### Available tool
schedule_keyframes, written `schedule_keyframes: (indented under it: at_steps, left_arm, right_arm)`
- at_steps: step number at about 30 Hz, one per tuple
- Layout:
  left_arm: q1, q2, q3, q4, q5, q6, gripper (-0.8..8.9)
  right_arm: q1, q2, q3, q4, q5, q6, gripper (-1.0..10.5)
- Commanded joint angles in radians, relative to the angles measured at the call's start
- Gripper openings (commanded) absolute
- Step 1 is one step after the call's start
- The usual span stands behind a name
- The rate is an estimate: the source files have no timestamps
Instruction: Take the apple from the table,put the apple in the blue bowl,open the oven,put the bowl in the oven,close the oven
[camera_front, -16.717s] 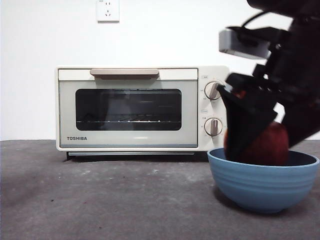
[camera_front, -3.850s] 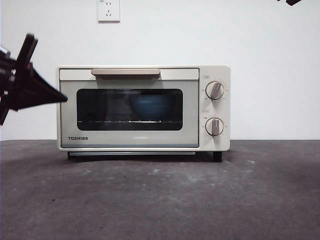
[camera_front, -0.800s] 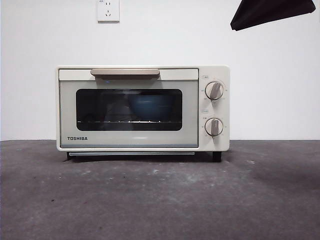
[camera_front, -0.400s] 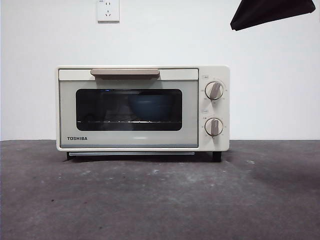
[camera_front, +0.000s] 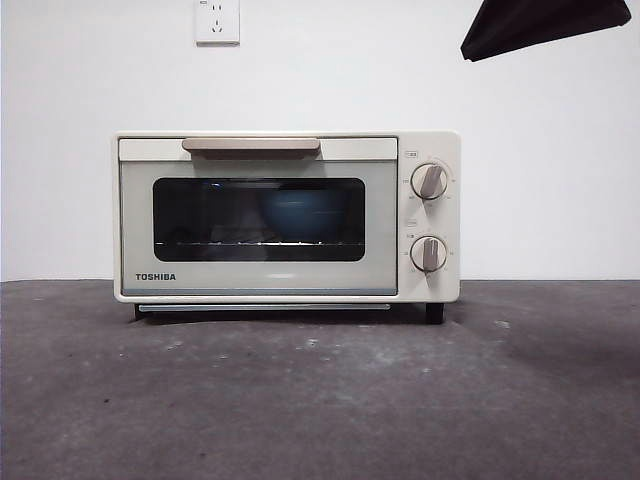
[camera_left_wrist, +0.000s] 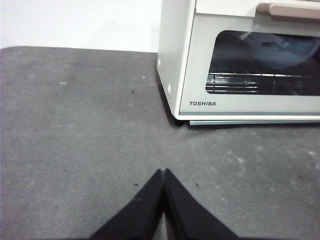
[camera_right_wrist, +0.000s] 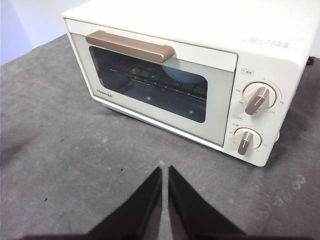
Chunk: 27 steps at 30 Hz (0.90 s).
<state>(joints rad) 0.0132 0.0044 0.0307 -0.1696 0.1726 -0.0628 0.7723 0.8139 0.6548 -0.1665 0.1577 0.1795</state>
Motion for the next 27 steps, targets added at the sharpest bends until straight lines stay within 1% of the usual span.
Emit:
schedule_keyframes:
  at_steps: [1, 20, 22, 25, 27]
  left_arm:
    - [0.002, -0.001, -0.024, 0.002, 0.000, -0.032, 0.07]
    - [0.002, -0.001, -0.024, 0.008, 0.000, -0.032, 0.08]
    - [0.002, -0.001, -0.024, 0.008, 0.000, -0.032, 0.07]
    - [0.002, -0.001, -0.024, 0.008, 0.000, -0.032, 0.07]
    - [0.002, -0.001, -0.024, 0.008, 0.000, -0.032, 0.07]
  right_arm:
    - [0.010, 0.006, 0.005, 0.013, 0.002, -0.009, 0.0]
    - [0.010, 0.006, 0.005, 0.012, 0.002, -0.011, 0.0]
    - [0.007, 0.005, 0.005, 0.014, 0.008, -0.033, 0.0]
    - [-0.039, -0.038, 0.005, 0.013, 0.042, -0.054, 0.0]
    - [-0.091, -0.062, 0.004, 0.015, 0.045, -0.077, 0.0]
